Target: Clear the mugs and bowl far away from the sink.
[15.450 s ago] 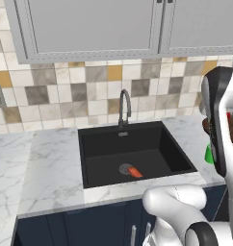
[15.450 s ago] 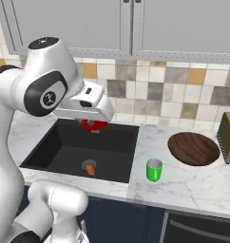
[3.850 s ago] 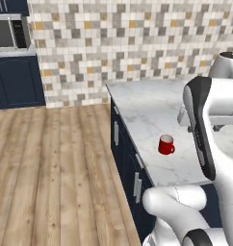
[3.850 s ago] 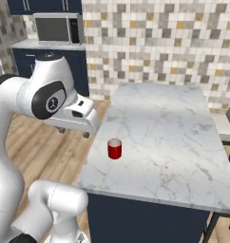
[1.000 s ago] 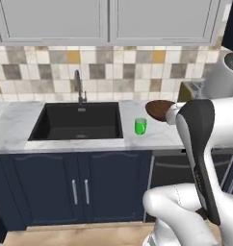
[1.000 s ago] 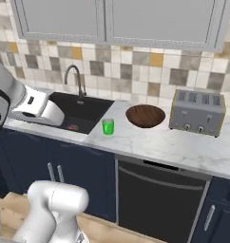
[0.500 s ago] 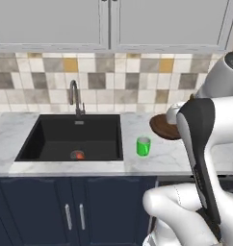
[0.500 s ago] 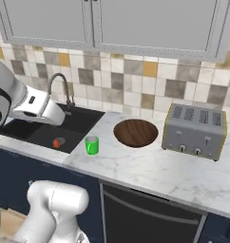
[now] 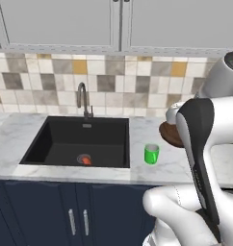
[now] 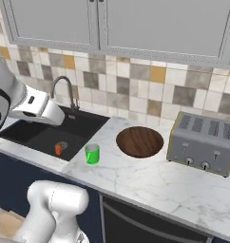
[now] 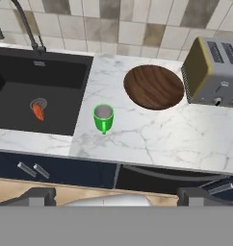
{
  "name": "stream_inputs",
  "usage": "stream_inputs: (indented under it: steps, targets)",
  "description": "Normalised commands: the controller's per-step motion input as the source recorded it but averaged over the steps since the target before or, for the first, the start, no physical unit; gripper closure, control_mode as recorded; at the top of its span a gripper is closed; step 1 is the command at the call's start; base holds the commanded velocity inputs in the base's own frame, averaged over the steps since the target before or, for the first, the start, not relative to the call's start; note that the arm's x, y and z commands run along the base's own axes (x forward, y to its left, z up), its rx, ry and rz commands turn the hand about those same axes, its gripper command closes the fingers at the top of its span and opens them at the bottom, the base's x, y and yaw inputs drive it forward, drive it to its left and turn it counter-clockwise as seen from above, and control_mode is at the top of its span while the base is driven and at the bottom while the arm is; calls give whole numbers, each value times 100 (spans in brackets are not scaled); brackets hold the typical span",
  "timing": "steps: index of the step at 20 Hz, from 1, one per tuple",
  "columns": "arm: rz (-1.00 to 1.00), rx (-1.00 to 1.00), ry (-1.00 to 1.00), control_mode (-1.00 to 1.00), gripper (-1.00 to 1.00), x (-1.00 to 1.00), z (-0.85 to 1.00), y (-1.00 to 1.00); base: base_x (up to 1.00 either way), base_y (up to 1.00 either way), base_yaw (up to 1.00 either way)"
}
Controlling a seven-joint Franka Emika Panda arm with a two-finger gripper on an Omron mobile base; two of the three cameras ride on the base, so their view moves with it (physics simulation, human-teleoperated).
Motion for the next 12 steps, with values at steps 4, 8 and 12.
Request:
stream_inputs:
  steps: [4, 8, 12]
  targets:
    - [0, 0, 0, 100, -100, 0, 0, 0, 27, 0, 24]
    - [4, 1, 0, -100, -100, 1, -5, 0, 16, 0, 16]
    - [9, 0, 2, -100, -100, 3, -33, 0, 0, 0, 0]
